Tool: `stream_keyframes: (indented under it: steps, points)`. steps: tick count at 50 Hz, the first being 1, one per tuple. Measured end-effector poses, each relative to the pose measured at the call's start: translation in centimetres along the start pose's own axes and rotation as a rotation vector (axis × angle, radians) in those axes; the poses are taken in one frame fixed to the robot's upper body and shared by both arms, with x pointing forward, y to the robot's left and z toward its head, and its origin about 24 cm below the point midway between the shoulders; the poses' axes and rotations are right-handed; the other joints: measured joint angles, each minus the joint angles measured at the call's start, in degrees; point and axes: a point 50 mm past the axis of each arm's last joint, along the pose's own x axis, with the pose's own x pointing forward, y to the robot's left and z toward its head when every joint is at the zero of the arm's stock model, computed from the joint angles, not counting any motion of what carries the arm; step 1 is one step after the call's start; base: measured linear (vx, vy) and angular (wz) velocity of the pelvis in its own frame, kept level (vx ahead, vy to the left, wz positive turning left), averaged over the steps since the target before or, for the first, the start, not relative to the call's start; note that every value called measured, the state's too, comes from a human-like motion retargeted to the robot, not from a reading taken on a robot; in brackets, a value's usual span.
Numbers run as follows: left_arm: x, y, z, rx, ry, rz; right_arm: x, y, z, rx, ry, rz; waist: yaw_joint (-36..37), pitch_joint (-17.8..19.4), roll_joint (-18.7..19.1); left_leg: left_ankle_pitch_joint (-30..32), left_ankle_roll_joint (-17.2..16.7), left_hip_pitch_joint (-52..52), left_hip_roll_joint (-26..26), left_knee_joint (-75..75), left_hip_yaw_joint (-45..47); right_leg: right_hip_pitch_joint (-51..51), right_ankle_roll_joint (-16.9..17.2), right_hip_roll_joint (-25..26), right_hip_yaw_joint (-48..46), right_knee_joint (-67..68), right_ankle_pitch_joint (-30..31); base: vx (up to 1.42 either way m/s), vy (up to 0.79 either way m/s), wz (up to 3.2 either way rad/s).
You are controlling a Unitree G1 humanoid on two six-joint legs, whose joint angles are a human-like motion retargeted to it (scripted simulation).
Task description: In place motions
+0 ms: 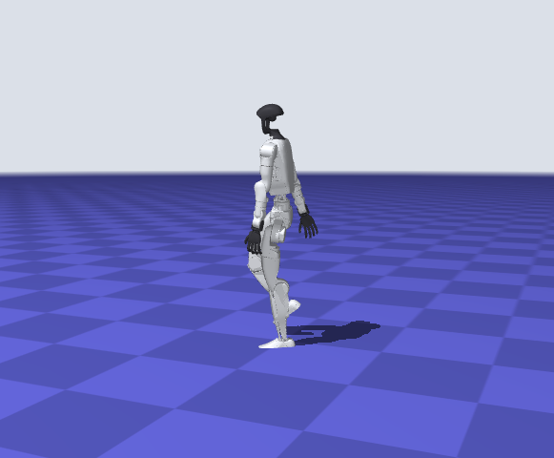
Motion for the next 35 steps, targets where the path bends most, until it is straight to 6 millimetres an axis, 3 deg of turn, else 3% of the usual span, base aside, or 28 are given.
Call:
stream_keyframes:
  steps: [5, 8, 12, 15, 20, 27, 29, 32, 35]
  points:
    - [-0.4, 0.5, 8.5, -0.042, -0.272, -0.004, -0.6, -0.2, -7.4, 0.042, 0.254, 0.084, -4.5, 1.5, 1.5, 0.2, 0.3, -1.9, 2.6, 1.6, -2.8, -14.8, 3.5, 3.8, 0.1, 14.2, -1.1, -0.03, 0.04, 0.29]
    - [-1.2, 0.8, 12.1, -0.031, -0.386, -0.020, -1.3, 0.2, -10.6, 0.074, 0.385, 0.115, -6.0, 2.0, 1.3, 0.1, 0.4, -2.0, 3.1, 2.0, -3.1, -19.5, 4.2, 3.1, -1.5, 16.9, -0.8, 0.00, 0.00, 0.00]
    - [-1.8, 1.2, 14.2, 0.034, -0.457, 0.021, -1.9, 0.7, -12.5, 0.155, 0.479, 0.138, -6.7, 1.9, 0.9, -0.5, 0.7, -1.8, 3.4, 2.6, -2.9, -20.1, 5.5, 3.2, -2.2, 14.4, 0.2, 0.01, -0.01, -0.05]
    - [-1.7, 1.8, 13.6, 0.103, -0.451, 0.092, -1.7, 1.3, -11.7, 0.222, 0.455, 0.151, -6.1, 1.5, 0.1, -0.9, 1.0, -1.2, 2.7, 2.7, -2.0, -16.4, 7.4, 4.4, -0.6, 9.4, 1.4, 0.04, -0.03, -0.20]
    - [-0.5, 1.5, 8.6, 0.167, -0.293, 0.068, -0.7, 1.9, -6.9, 0.240, 0.274, 0.183, -3.9, -0.2, -1.1, -1.2, 1.1, -0.4, 0.8, 1.7, -0.2, -4.8, 8.6, 4.9, 1.9, -2.4, 3.9, 0.05, -0.03, -0.29]
    - [-0.3, -0.3, -3.1, 0.159, 0.053, -0.049, -0.2, 2.3, 2.5, 0.074, -0.011, 0.142, 1.5, -5.2, -5.0, -2.0, 1.0, -0.1, -4.8, -0.6, 3.5, 15.5, 9.9, 4.9, 12.0, -32.5, 9.7, 0.08, -0.08, -0.52]
    - [-0.8, -0.6, -6.6, 0.176, 0.158, -0.068, -0.5, 2.4, 5.3, -0.003, -0.105, 0.126, 3.5, -7.0, -6.9, -2.5, 1.2, -0.5, -7.5, -1.1, 4.2, 20.9, 13.2, 2.7, 12.8, -42.4, 5.2, 0.08, -0.11, -0.59]
    - [-2.1, -0.5, -11.1, 0.188, 0.302, -0.071, -1.4, 2.7, 9.5, -0.131, -0.268, 0.121, 5.4, -8.2, -9.6, -3.0, 1.4, -0.7, -11.1, -1.5, 3.4, 26.0, 13.4, -1.3, 6.7, -52.6, -4.8, 0.09, -0.17, -0.15]
    - [-3.5, -0.6, -14.7, 0.135, 0.426, -0.051, -2.8, 3.1, 13.5, -0.253, -0.445, 0.130, 7.9, -8.5, -12.2, -3.6, 1.1, -0.5, -13.7, -1.6, 3.9, 27.7, 16.3, -3.7, 7.9, -59.4, -3.8, 0.08, -0.16, -0.27]
